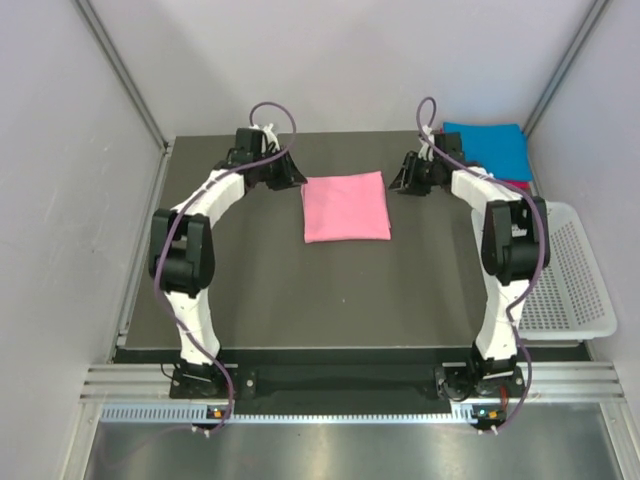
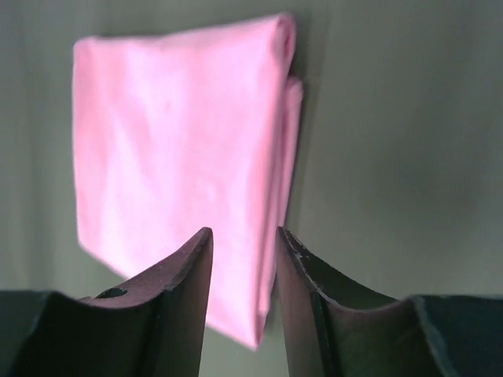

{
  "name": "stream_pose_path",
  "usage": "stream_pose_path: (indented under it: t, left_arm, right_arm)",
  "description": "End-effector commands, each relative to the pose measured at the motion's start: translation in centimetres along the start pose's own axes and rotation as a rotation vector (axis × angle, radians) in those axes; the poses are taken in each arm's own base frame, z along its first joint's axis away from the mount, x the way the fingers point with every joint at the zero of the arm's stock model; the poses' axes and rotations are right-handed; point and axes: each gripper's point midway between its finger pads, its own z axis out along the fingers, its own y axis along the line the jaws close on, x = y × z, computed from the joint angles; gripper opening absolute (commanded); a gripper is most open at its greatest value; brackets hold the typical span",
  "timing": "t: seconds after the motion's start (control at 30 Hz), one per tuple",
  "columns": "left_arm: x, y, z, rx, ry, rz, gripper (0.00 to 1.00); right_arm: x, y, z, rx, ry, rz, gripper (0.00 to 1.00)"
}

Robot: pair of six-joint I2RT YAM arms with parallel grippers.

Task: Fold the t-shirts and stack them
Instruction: Fold the tshirt, then neatly place the folded tshirt to the corner

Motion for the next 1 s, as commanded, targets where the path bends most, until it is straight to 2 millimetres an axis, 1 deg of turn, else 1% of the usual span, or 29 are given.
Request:
stream_pose_path:
  t: [0.0,0.03,0.07,0.1,0.17,0.2,0.23,0.3,0.37,0.4,0.43,0.5,0.53,0.6,0.63,0.67,0.7,0.73,0.77,0.8,0.83,0.87,0.9,0.93,0.97]
  left_arm:
    - [2.8,-2.9,-1.5,0.185,0.008,-0.032,0.31]
    - [3.6,-2.9,-1.4,0.194,0.024,-0.063,0.31]
    - [5.3,-2.7,-1.1,0.218,0.063,-0.079,0.3]
    - [6.1,-2.6,-0.9,0.218,0.08,-0.088,0.3]
    - [7.7,-2.0,-0.5,0.206,0.107,-0.104,0.3]
    - [9.2,-1.5,-0.1,0.195,0.133,-0.114,0.29]
    - [9.9,-1.1,0.1,0.186,0.146,-0.122,0.29]
    - [11.8,0.3,0.6,0.141,0.185,-0.144,0.28]
    - [12.8,1.3,0.7,0.107,0.205,-0.145,0.27]
    - [13.2,2.1,0.6,0.063,0.213,-0.149,0.27]
    - [13.4,2.4,0.5,0.045,0.216,-0.132,0.27]
    - [12.9,2.8,0.0,-0.001,0.206,-0.116,0.26]
    - [13.0,3.6,-0.4,-0.057,0.212,-0.108,0.26]
    - [11.3,3.0,-1.3,-0.088,0.194,-0.083,0.26]
    - [11.2,3.3,-1.9,-0.13,0.202,-0.075,0.26]
    - [10.0,2.8,-2.3,-0.134,0.18,-0.058,0.27]
    - [9.1,2.2,-3.1,-0.135,0.161,-0.036,0.27]
    - [9.2,2.1,-3.7,-0.146,0.175,-0.035,0.27]
    - [8.3,1.4,-4.1,-0.137,0.164,-0.022,0.27]
    - [8.0,0.8,-4.8,-0.13,0.164,-0.012,0.28]
    - [7.9,0.5,-5.2,-0.126,0.17,0.005,0.27]
    - [8.2,0.2,-5.8,-0.123,0.193,0.005,0.28]
    - [8.1,-0.3,-6.5,-0.112,0.191,0.017,0.28]
    - [8.3,-0.5,-7.0,-0.103,0.2,0.035,0.28]
    - [8.9,-0.4,-7.4,-0.106,0.215,0.034,0.28]
  right_arm:
    - [1.6,2.8,-2.4,-0.088,0.011,-0.033,0.38]
    - [2.4,3.5,-2.5,-0.103,0.021,-0.042,0.38]
    - [4.1,3.0,-2.2,-0.092,0.051,-0.04,0.38]
    - [4.9,3.2,-2.2,-0.092,0.062,-0.045,0.38]
    - [6.1,2.8,-1.8,-0.093,0.075,-0.04,0.37]
    - [7.5,2.2,-1.5,-0.088,0.102,-0.02,0.37]
    - [8.0,1.8,-1.3,-0.084,0.109,-0.017,0.37]
    - [9.3,0.6,-0.9,-0.049,0.136,-0.017,0.37]
    - [10.1,-0.2,-1.0,-0.015,0.16,-0.016,0.36]
    - [10.1,-0.5,-1.1,0.002,0.16,-0.024,0.36]
    - [10.2,-0.5,-1.2,0.008,0.162,-0.024,0.36]
    - [9.9,-0.3,-1.7,0.013,0.148,-0.038,0.36]
    - [9.7,-0.2,-1.9,0.014,0.144,-0.037,0.36]
    - [8.7,0.4,-2.6,0.015,0.125,-0.053,0.37]
    - [8.2,0.6,-2.8,0.012,0.116,-0.061,0.38]
    - [7.8,0.9,-2.9,0.01,0.108,-0.074,0.41]
    - [6.6,1.0,-3.0,0.019,0.085,-0.088,0.42]
    - [6.1,1.1,-2.9,0.022,0.075,-0.095,0.45]
    - [5.7,1.2,-2.8,0.025,0.07,-0.1,0.46]
    - [4.6,1.2,-2.3,0.026,0.055,-0.108,0.48]
    - [4.2,1.3,-2.0,0.027,0.052,-0.112,0.49]
    - [2.9,1.7,-1.9,0.02,0.026,-0.126,0.51]
    - [3.0,1.2,-1.0,0.025,0.039,-0.122,0.52]
    - [2.5,1.2,-0.7,0.024,0.032,-0.125,0.54]
    - [2.3,1.2,-0.2,0.02,0.032,-0.126,0.54]
